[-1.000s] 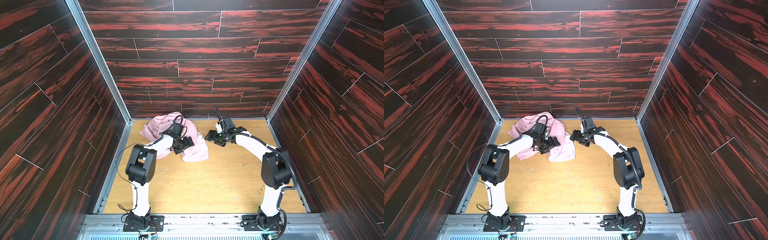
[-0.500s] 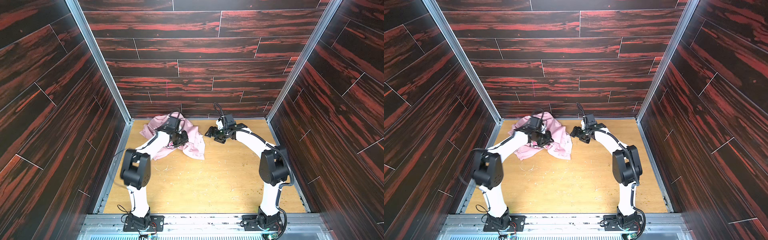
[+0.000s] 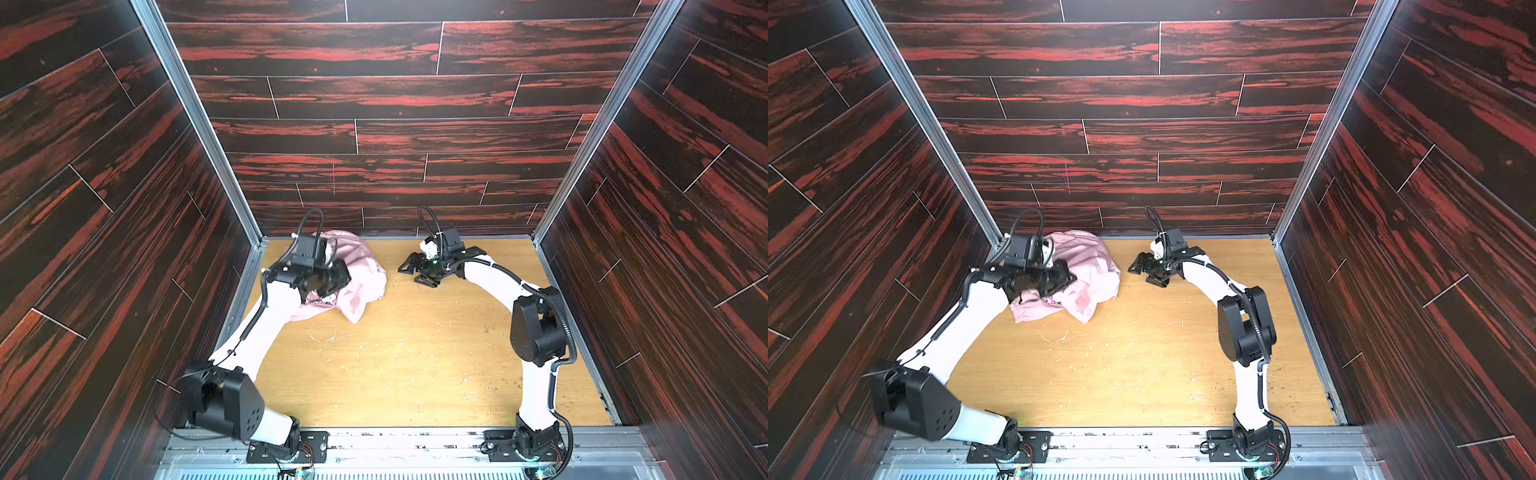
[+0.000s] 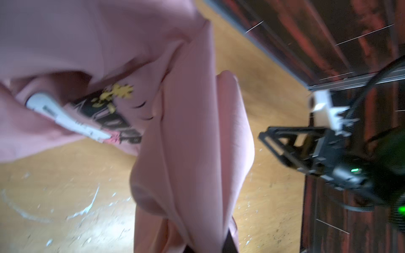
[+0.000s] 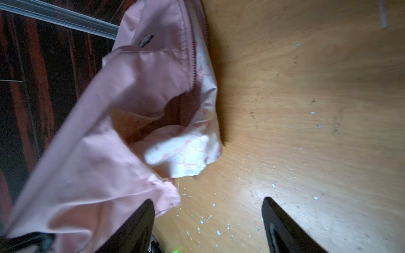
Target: Zip up the jacket
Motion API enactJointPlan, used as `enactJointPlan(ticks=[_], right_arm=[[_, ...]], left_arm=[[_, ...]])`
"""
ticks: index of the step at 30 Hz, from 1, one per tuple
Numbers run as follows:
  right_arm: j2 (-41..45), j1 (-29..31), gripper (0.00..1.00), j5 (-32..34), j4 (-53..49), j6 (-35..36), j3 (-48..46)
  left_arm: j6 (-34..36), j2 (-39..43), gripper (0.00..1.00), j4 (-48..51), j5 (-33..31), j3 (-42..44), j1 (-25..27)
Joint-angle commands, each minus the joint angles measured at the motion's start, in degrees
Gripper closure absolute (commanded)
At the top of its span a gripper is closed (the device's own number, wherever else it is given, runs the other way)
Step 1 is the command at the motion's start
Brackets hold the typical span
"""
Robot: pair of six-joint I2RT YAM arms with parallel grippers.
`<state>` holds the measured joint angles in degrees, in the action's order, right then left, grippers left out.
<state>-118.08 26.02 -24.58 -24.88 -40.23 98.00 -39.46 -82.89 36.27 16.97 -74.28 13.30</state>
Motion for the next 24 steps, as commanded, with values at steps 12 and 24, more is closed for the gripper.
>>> enactJointPlan(ticks=[12,24], right_arm=[[-7.6,6.4,0.22,-4.6,-2.3,-0.6,8.6],[-7.5,6.3,0.19,-1.8,-7.3,2.5,11.3]], left_arm=[[-1.7,9.3,0.38,5.2,-8.0,18.5,-2.9],[1.5,2.0,0.0,-2.5,-5.0,18.7,-3.6]])
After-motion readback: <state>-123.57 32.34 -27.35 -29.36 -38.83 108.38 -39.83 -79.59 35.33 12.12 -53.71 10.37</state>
